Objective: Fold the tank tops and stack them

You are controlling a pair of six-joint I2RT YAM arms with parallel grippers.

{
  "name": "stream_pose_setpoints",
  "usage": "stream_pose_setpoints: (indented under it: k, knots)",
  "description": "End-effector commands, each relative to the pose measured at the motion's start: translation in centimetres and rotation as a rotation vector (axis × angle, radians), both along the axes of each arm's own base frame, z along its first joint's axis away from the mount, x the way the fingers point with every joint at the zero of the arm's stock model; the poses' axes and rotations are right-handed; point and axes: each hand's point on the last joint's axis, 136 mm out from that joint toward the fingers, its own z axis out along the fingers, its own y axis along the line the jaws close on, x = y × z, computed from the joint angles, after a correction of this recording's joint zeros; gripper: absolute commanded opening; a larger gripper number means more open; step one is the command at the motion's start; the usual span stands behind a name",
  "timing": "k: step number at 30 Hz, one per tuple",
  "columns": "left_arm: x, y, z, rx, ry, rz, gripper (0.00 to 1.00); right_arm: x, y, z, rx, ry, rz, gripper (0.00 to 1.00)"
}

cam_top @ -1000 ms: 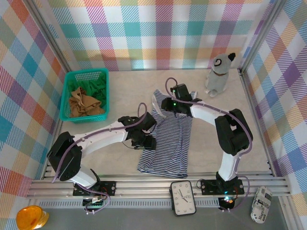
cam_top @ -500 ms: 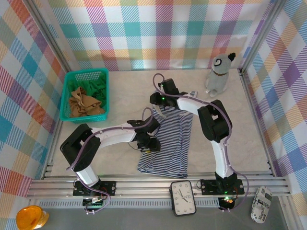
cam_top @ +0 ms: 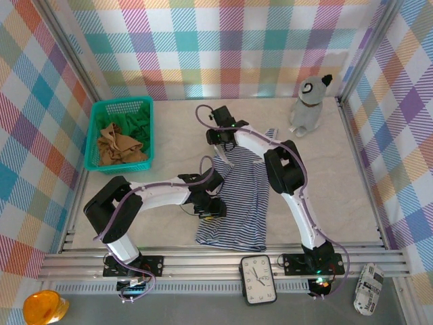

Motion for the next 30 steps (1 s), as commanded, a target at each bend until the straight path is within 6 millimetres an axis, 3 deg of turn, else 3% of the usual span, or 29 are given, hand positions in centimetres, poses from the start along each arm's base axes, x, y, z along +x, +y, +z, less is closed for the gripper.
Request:
stream_pose_setpoints:
  k: [1, 6, 10, 14, 20, 23, 30]
  knots:
    - [-2.6, 2.3, -2.9, 0.102, 0.090, -0.007, 0.46, -0.2, -1.5, -1.1, -0.137, 0.026, -0.001, 0.37]
    - [-2.9, 2.5, -3.2, 0.111, 0.101, -0.012, 0.46, 0.2, -2.3, -1.3, -0.164, 0.047, -0.045, 0.15]
    - [-3.3, 2.9, -3.6, 0.124, 0.109, -0.013, 0.46, 0.3, -2.8, -0.7, -0.103, 0.067, -0.088, 0.09]
    - [-3.6, 3.1, -3.9, 0.128, 0.116, -0.013, 0.46, 0.5, -2.5, 2.9, 0.151, 0.072, -0.134, 0.07]
    - [-4.0, 3.2, -4.4, 0.130, 0.129, -0.016, 0.46, 0.5, -2.5, 6.4, 0.510, 0.150, -0.166, 0.08]
    - [-4.2, 3.2, -4.6, 0.134, 0.136, -0.019, 0.46, 1.0, -3.2, 5.7, 0.631, 0.213, -0.210, 0.09]
    - [-4.5, 3.4, -4.8, 0.143, 0.150, -0.024, 0.46, 1.3, -4.7, 0.8, 0.609, 0.319, -0.295, 0.10]
